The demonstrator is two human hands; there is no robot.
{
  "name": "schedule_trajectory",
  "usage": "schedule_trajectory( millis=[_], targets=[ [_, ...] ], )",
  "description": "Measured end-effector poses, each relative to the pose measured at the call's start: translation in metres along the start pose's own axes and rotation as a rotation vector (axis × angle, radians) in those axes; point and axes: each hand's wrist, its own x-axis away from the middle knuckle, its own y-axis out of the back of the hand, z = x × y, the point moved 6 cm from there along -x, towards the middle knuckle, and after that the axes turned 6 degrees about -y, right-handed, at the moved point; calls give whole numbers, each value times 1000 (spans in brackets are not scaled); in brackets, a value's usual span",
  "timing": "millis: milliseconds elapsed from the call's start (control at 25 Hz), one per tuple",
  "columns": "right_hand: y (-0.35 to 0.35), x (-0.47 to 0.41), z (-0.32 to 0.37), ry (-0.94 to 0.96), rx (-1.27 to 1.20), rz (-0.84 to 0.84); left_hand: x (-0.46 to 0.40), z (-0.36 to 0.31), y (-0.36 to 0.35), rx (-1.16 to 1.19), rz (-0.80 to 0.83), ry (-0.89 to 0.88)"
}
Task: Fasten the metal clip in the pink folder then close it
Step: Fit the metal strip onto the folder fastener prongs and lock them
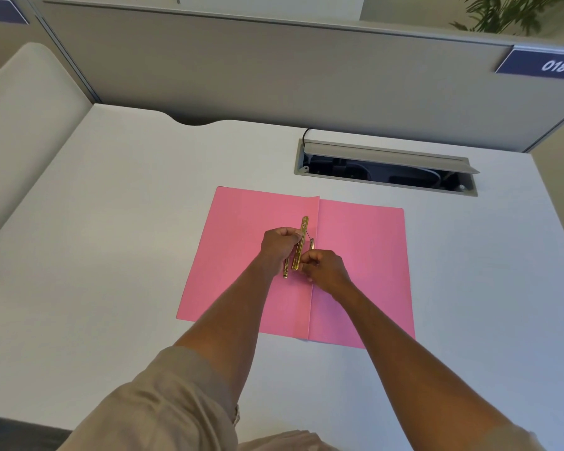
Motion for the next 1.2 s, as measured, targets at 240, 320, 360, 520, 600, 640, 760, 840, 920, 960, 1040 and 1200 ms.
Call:
schedule_trajectory(
  millis=[240, 320, 360, 520, 600, 640, 760, 840, 920, 960, 1040, 1200],
  targets=[
    [1, 5, -3, 35, -39, -37, 1, -1, 0, -2, 3, 12],
    [1, 6, -3, 33, -44, -36, 3, -1, 0, -5, 5, 11],
    [1, 6, -3, 32, -46, -36, 4, -1, 0, -6, 8, 9],
    [3, 6, -3, 39, -41, -48, 7, -2, 0, -18, 25, 7],
    [5, 7, -4, 21, -74, -36, 8, -4, 0, -20, 41, 4],
    [6, 8, -6, 11, -115, -30, 9, -4, 0, -24, 52, 2],
    [11, 10, -13, -44, -245, -55, 13, -6, -1, -54, 69, -9],
    [13, 9, -16, -95, -268, -72, 14, -6, -2, -76, 77, -16],
    [12, 8, -15, -120, -253, -74, 16, -5, -3, -106, 91, -31],
    [11, 8, -14, -129, -244, -75, 16, -4, -3, -129, 97, -39],
    [11, 7, -14, -144, -220, -88, 16, -3, -2, -195, 103, -62],
    [13, 2, -17, -185, -152, -135, 16, -5, -4, -374, 59, -116]
  ],
)
